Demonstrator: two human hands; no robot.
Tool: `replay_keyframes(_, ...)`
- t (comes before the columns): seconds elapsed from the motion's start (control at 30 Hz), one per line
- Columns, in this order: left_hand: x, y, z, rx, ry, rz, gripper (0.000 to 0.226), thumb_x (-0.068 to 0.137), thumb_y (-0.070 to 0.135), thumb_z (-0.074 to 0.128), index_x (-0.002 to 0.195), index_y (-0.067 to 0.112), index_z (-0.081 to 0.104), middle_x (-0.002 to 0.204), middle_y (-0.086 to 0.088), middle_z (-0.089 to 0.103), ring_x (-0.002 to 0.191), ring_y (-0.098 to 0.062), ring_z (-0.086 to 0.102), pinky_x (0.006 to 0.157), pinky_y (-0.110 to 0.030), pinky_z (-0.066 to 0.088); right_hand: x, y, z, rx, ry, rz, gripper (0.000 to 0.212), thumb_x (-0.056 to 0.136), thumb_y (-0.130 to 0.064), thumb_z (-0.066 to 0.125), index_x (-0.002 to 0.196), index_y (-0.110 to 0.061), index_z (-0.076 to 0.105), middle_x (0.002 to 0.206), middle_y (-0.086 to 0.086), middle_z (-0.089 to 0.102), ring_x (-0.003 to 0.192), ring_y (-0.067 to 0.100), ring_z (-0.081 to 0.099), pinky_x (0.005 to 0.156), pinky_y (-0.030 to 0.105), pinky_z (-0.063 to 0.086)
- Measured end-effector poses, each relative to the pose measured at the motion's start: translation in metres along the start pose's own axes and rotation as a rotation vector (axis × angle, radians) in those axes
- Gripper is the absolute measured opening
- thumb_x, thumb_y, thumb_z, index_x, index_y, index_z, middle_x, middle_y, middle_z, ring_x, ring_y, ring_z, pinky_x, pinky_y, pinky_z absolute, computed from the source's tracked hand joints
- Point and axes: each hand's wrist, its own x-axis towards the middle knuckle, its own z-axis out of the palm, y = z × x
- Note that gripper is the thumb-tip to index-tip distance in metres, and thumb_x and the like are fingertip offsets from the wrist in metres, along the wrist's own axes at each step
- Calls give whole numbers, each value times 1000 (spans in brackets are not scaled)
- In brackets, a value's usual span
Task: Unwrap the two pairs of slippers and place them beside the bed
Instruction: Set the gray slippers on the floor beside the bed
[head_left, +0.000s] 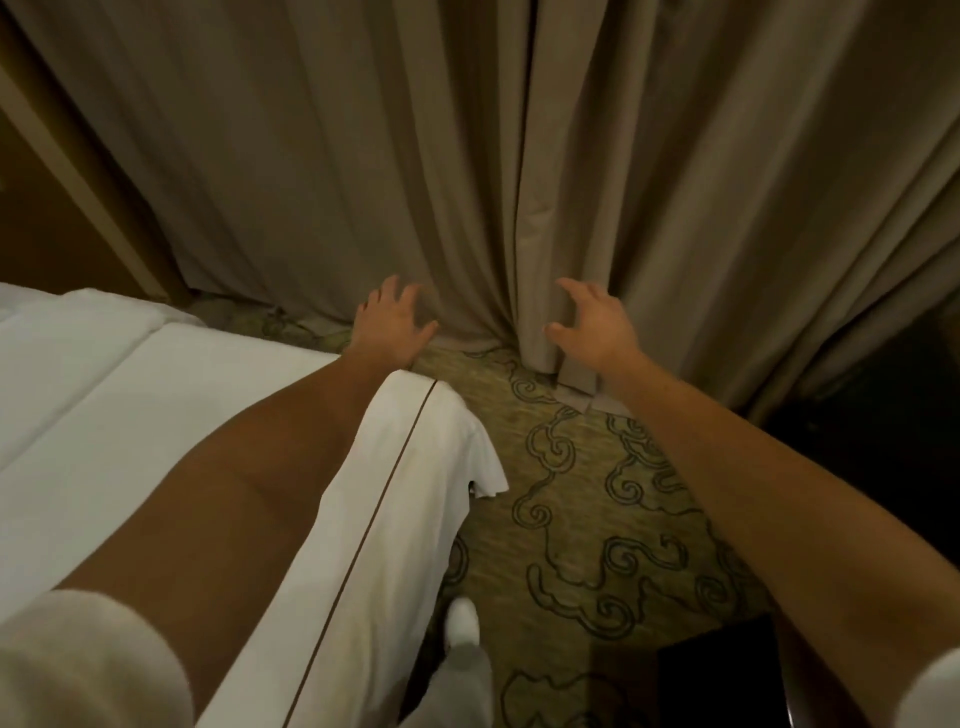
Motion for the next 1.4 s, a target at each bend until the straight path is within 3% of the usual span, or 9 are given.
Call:
replay_keyframes(0.23, 183, -31, 67, 19, -85, -52, 68, 91, 48, 58, 146, 13, 38, 156, -18, 28, 137, -40, 36, 109, -53, 35, 185, 46, 39, -7, -89, 36, 73, 91, -39, 63, 155, -24, 33, 157, 11, 37, 141, 34, 37, 116, 42, 34)
replay_keyframes(0.4, 301, -52, 88, 12, -120, -94, 67, 91, 47, 59, 146, 15, 38, 155, -18, 29, 136, -41, 37, 108, -56, 38, 309, 65, 37, 63, -139, 44, 75, 87, -45, 62, 154, -32, 32, 158, 8, 34, 143, 33, 35, 115, 46, 37)
replay_keyframes(0.5, 363, -53, 106, -7, -134, -152, 66, 92, 44, 59, 147, 17, 36, 156, -16, 28, 138, -41, 35, 109, -56, 38, 387, 85, 42, 89, -161, 13, 70, 91, -40, 64, 154, -32, 34, 157, 9, 38, 141, 31, 39, 115, 36, 36)
replay_keyframes(0.63, 427, -54, 144, -16, -128, -225, 68, 91, 43, 60, 149, 16, 35, 156, -16, 28, 138, -41, 36, 110, -54, 38, 487, 102, 70, 145, -333, -54, 69, 93, -29, 68, 154, -26, 37, 151, 10, 47, 133, 27, 51, 101, 21, 37)
replay_keyframes(0.87, 476, -81, 167, -66, -121, -510, 69, 90, 42, 60, 149, 17, 35, 160, -15, 24, 140, -39, 35, 110, -52, 38, 619, 71, 132, 109, -573, -257, 70, 91, -39, 67, 154, -32, 37, 153, 9, 46, 132, 27, 52, 101, 27, 41)
replay_keyframes(1.0, 480, -133, 173, -37, -102, -670, 67, 88, 42, 62, 146, 17, 38, 155, -16, 29, 134, -41, 41, 105, -54, 43, 679, 22, 175, 53, -666, -375, 71, 90, -39, 68, 154, -30, 37, 149, 8, 50, 129, 27, 55, 99, 27, 43)
replay_keyframes(1.13, 479, -191, 196, -53, -97, -852, 69, 89, 44, 62, 148, 17, 37, 155, -17, 29, 135, -41, 39, 106, -54, 41, 721, -17, 236, 48, -716, -455, 75, 87, -39, 68, 154, -28, 36, 153, 9, 47, 131, 29, 53, 108, 34, 44)
replay_keyframes(1.23, 488, -228, 215, -75, -118, -920, 72, 88, 44, 62, 149, 17, 37, 156, -16, 29, 135, -41, 40, 106, -55, 42, 743, -35, 282, 0, -760, -507, 73, 90, -35, 67, 155, -24, 35, 155, 12, 43, 139, 30, 44, 108, 31, 38)
replay_keyframes(1.4, 502, -268, 251, -86, -151, -974, 72, 91, 45, 60, 151, 17, 33, 159, -16, 24, 139, -40, 37, 107, -55, 42, 766, -62, 363, 35, -828, -467, 73, 86, -30, 69, 153, -21, 39, 152, 11, 46, 137, 28, 47, 107, 30, 39)
